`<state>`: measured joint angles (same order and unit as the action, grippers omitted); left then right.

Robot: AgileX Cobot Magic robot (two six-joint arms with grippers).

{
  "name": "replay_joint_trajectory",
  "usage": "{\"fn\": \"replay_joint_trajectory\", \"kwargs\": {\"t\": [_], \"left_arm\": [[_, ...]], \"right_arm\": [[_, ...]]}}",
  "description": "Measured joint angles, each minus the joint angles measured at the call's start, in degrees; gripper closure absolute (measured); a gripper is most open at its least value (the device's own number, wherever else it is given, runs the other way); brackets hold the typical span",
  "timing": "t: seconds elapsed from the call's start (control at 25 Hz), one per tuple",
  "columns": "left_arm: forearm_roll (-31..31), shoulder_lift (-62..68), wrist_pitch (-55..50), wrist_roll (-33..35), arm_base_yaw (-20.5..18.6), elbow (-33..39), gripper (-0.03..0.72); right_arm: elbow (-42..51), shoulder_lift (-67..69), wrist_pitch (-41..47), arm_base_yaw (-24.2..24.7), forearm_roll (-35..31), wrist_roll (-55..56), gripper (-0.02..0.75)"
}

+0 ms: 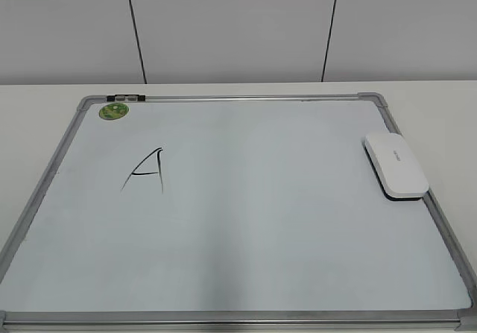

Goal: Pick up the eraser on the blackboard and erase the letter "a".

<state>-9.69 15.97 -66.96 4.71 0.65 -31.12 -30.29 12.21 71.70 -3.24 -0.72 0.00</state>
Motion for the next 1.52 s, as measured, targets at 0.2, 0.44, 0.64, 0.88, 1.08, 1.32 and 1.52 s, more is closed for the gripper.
{"fn": "replay_joint_trajectory", "kwargs": {"t": [0.2, 0.44, 0.64, 0.88, 1.08, 1.32, 1.52], "left_arm": [[0.33, 0.00, 3.09, 0.13, 0.12, 1.40, 0.216], [1.97, 0.00, 4.17, 0.13, 0.12, 1.77, 0.216], [2.66, 0.00, 4.26, 0.13, 0.12, 1.86, 0.216], [2.66, 0.00, 4.26, 0.13, 0.12, 1.86, 0.216], [2.80, 0.00, 4.26, 0.13, 0.12, 1.86, 0.216], [2.80, 0.00, 4.26, 0.13, 0.12, 1.86, 0.216], [2.80, 0.00, 4.26, 0.13, 0.12, 1.86, 0.217]], "right_arm": [[0.34, 0.00, -2.04, 0.00, 1.28, 0.00, 0.149], [2.12, 0.00, -5.44, 0.00, 1.52, 0.00, 0.150], [2.35, 0.00, -6.38, 0.00, 1.52, 0.00, 0.150], [2.35, 0.00, -6.47, 0.00, 1.52, 0.00, 0.150], [2.35, 0.00, -6.51, 0.00, 1.52, 0.00, 0.150], [2.35, 0.00, -6.51, 0.00, 1.52, 0.00, 0.150], [2.35, 0.00, -6.51, 0.00, 1.52, 0.00, 0.150]]}}
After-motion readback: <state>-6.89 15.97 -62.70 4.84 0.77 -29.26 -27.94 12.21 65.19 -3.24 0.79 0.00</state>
